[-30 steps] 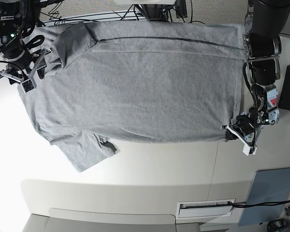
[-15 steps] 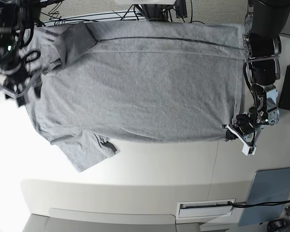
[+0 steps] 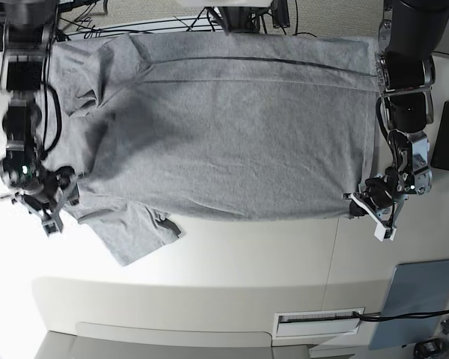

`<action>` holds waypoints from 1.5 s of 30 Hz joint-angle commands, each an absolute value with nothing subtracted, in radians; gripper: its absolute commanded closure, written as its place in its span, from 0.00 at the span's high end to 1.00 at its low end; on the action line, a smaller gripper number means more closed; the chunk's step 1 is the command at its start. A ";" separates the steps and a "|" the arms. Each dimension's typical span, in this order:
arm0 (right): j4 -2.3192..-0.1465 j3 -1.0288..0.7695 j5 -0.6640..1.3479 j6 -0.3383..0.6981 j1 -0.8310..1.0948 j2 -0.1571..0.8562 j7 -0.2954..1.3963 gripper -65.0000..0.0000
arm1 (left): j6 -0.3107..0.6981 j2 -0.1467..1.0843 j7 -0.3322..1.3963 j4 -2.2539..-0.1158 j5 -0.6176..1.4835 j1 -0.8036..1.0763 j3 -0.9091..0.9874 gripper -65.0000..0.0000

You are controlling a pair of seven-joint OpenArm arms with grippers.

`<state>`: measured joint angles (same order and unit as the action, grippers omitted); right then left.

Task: Fold the T-shirt properly
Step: 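Move the right gripper to the other hem corner and grasp it, then lift the hem with both grippers and fold it over toward the collar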

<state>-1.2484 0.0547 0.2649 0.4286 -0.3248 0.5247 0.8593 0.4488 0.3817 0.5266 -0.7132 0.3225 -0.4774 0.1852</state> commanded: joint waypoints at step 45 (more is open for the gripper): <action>-0.616 0.196 0.007 0.261 -0.698 0.432 0.654 0.00 | 0.446 0.391 0.530 -0.719 0.306 -0.493 0.186 0.00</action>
